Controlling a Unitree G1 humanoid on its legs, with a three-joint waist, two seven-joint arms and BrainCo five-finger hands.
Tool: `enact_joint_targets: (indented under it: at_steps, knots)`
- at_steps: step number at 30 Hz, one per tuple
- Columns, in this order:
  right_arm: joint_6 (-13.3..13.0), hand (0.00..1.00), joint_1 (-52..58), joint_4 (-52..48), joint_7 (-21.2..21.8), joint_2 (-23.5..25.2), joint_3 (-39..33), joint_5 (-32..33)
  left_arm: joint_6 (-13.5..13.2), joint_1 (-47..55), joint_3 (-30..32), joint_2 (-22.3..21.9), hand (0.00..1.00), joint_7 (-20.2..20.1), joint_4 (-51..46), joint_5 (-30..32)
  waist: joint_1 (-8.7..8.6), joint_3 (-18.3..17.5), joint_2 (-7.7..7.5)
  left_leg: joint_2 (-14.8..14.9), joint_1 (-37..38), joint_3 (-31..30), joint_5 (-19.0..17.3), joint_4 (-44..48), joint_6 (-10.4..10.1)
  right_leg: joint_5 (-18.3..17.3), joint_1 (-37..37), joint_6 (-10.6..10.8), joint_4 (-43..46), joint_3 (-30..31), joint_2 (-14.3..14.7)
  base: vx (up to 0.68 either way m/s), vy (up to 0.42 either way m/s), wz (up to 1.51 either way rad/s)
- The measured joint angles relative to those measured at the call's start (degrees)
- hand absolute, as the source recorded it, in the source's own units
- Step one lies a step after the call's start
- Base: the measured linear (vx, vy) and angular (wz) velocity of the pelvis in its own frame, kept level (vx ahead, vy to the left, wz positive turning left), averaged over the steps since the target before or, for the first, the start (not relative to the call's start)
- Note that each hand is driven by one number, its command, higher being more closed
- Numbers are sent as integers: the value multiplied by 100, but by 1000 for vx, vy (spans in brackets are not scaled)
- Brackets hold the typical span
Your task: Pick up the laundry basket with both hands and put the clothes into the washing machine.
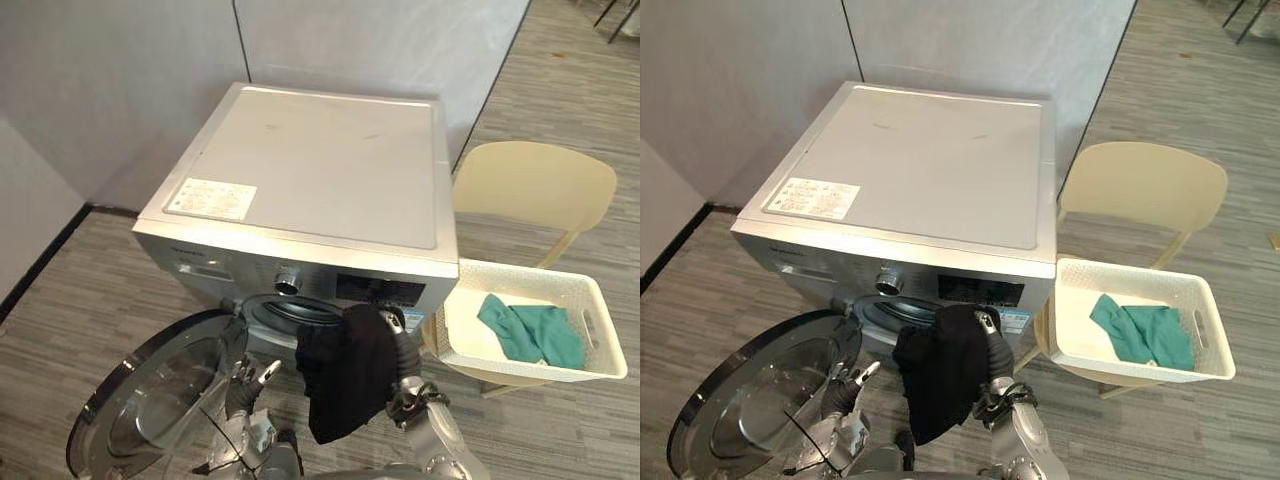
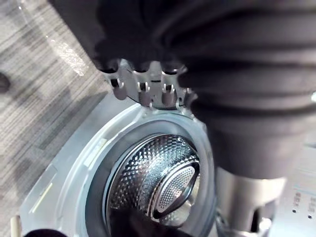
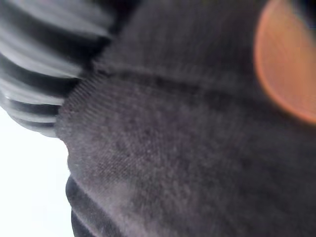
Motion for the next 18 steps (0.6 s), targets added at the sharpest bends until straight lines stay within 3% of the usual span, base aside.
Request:
enact_joint_targets:
  at_steps: [8,13,18]
  knots:
    - [94,100,-963,733,-32,-49,610,-223,-8,42,21,-4,0,19,-245,-91,163,452,51,18,-466,-124,17,177,15,83,-372,94,121,-113,-25,5,19,7]
    - [85,100,-2187,1710,-371,-8,658,-195,-22,-62,17,0,0,72,-435,-272,327,1009,275,93,-984,-275,-50,747,118,45,-831,73,736,-243,-28,-72,36,10]
    - [46,100,-3321,2434,-859,107,120,36,-139,-188,-18,8,0,162,-605,-542,482,1503,358,60,-1787,-310,-415,1803,225,-604,-1609,-50,1942,-239,-234,-145,25,12]
